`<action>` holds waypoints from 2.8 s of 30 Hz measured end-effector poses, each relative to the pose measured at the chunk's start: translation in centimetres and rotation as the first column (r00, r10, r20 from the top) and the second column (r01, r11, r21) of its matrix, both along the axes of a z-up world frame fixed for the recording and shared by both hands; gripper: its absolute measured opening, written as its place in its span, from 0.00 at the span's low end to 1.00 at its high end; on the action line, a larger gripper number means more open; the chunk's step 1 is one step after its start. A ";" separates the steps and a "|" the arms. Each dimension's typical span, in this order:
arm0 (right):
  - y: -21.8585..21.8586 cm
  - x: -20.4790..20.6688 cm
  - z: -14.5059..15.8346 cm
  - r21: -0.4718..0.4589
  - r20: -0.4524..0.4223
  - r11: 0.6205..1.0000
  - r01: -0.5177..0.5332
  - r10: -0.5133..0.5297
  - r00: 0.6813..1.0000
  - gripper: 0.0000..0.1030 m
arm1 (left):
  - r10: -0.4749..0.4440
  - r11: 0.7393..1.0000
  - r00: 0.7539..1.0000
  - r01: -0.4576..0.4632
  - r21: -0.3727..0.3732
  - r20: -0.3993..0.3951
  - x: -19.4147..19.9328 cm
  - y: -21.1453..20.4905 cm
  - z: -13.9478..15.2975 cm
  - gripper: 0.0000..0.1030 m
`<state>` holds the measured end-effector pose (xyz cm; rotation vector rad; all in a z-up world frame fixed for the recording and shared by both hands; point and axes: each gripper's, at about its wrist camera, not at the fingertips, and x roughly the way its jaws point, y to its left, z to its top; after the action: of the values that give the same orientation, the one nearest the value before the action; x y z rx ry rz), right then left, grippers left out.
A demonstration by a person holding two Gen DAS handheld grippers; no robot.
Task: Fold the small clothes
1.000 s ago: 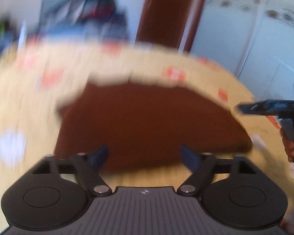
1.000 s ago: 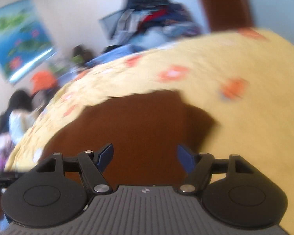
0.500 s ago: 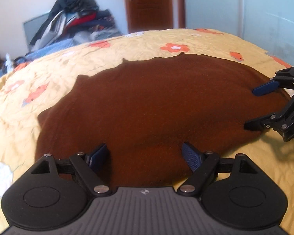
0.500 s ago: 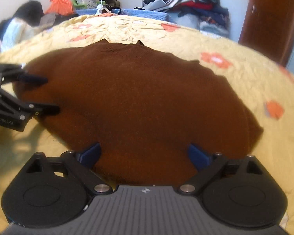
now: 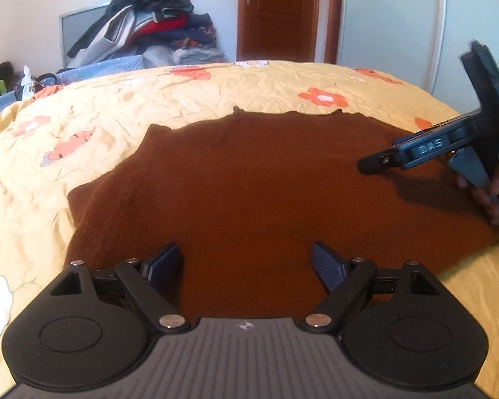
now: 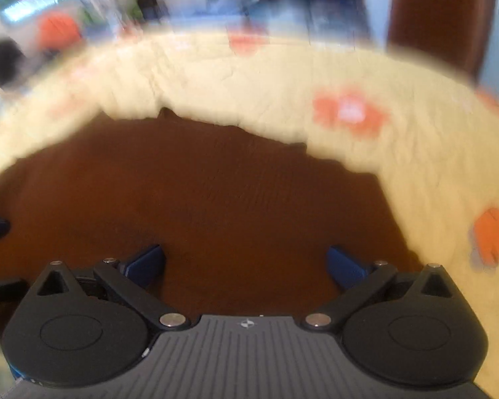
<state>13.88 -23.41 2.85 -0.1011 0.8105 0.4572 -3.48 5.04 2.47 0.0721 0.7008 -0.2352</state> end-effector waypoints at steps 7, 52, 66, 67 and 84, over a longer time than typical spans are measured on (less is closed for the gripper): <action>-1.6 0.5 2.7 0.119 -0.042 0.989 0.086 -0.082 0.996 1.00 | 0.014 0.995 1.000 -0.012 -0.095 0.018 5.3 0.2 3.8 0.85; -0.3 6.8 -0.9 0.021 0.075 0.990 0.142 -0.143 0.987 1.00 | 0.054 0.992 0.998 -0.055 -0.116 -0.011 14.9 0.6 -1.0 0.97; -0.2 6.6 -0.9 0.012 0.081 0.989 0.150 -0.150 0.985 1.00 | 0.060 0.998 0.998 -0.060 -0.036 -0.003 14.8 -0.4 -0.9 0.98; -0.2 6.5 -0.9 0.013 0.081 0.988 0.151 -0.152 0.985 1.00 | 0.086 0.996 0.996 -0.085 -0.031 0.014 14.2 -0.2 -0.6 0.98; -1.1 6.1 -0.7 0.086 0.075 0.984 0.153 -0.160 0.984 1.00 | 0.524 0.601 0.819 -0.551 -0.579 -0.235 -4.2 8.3 -0.9 0.97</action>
<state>19.95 -24.56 2.15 0.0185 0.7128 0.3340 -7.68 13.35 1.55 -0.7977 0.6225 0.1321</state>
